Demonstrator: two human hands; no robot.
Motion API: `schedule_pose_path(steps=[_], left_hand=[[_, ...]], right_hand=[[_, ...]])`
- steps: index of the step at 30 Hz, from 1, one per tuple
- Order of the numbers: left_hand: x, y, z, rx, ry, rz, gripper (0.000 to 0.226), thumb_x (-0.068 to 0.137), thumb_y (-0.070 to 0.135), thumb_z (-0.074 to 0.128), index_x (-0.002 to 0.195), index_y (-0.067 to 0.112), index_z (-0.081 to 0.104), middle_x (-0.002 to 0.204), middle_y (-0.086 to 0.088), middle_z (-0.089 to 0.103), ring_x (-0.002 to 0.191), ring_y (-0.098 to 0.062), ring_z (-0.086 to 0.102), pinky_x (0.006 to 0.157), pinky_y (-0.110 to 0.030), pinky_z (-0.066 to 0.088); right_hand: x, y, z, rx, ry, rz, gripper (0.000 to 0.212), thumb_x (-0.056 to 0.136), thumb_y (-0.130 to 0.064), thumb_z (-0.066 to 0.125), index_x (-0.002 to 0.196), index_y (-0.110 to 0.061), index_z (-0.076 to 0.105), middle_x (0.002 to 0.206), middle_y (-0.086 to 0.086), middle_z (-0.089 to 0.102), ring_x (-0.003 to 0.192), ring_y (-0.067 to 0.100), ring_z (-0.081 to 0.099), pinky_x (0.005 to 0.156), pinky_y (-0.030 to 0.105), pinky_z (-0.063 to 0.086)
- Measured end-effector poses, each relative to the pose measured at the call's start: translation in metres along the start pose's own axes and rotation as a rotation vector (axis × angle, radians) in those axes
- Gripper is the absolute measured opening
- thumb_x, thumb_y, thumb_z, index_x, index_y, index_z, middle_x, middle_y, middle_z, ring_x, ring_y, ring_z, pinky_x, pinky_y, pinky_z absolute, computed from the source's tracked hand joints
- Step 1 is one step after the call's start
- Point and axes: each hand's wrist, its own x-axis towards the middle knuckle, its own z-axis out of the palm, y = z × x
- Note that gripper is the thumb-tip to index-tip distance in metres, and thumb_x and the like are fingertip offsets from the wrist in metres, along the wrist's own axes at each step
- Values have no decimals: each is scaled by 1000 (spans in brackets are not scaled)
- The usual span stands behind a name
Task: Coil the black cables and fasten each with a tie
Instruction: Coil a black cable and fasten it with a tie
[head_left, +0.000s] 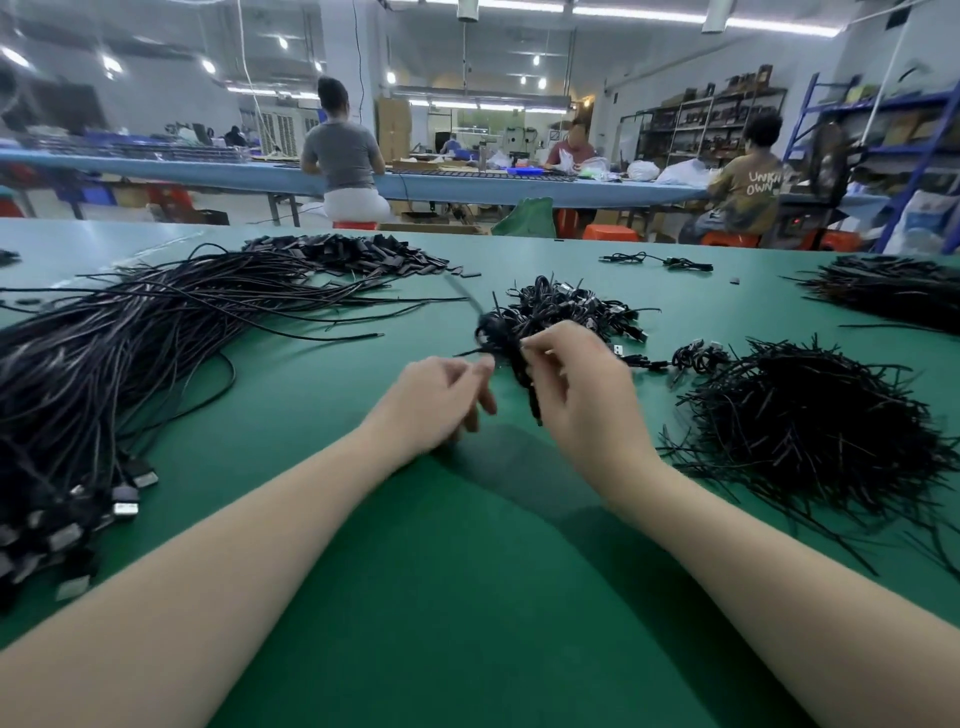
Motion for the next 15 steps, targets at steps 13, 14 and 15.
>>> schedule_pose_path(steps=[13, 14, 15], left_hand=[[-5, -18, -18, 956, 290, 67, 33, 98, 41, 35, 110, 22, 58, 111, -2, 58, 101, -25, 56, 79, -33, 38], [-2, -17, -32, 1144, 230, 57, 34, 98, 41, 35, 115, 21, 55, 117, -4, 55, 106, -27, 54, 86, -35, 38], [0, -18, -51, 1296, 184, 38, 33, 97, 38, 36, 118, 21, 53, 123, -5, 52, 111, -29, 52, 93, -38, 36]], right_hand=[[28, 1, 12, -147, -447, 500, 67, 93, -37, 56, 149, -15, 27, 152, 10, 28, 136, 26, 32, 106, 35, 32], [9, -1, 19, -186, -486, 459, 63, 93, -37, 54, 148, -18, 30, 153, 9, 25, 139, 26, 29, 108, 36, 31], [-4, -1, 25, -243, -513, 424, 58, 94, -37, 51, 146, -19, 33, 155, 9, 23, 142, 26, 23, 110, 37, 29]])
